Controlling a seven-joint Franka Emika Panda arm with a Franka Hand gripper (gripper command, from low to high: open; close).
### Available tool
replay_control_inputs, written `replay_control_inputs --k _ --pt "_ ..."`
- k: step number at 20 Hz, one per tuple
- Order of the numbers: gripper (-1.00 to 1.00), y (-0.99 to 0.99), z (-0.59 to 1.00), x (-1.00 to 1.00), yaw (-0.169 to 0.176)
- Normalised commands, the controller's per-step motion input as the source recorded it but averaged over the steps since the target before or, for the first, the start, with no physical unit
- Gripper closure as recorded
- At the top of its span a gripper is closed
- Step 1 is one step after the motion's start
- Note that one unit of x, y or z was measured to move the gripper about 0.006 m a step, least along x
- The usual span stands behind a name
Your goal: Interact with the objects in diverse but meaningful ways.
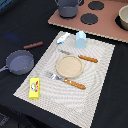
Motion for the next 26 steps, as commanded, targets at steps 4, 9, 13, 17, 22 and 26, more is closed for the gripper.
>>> replay_control_inputs --k 4,9,13,17,22,26 --pt "-1.00 -0.01 -0.01 0.00 0.000" --pt "-1.00 -0.11 -0.23 0.08 0.000" --pt "-1.00 -0.27 -0.27 0.59 0.000" --pt "-1.00 -0.32 -0.31 0.68 0.000" --pt "-1.00 -0.36 -0.16 0.82 0.000" --pt "-1.00 -0.37 0.00 1.00 0.000"
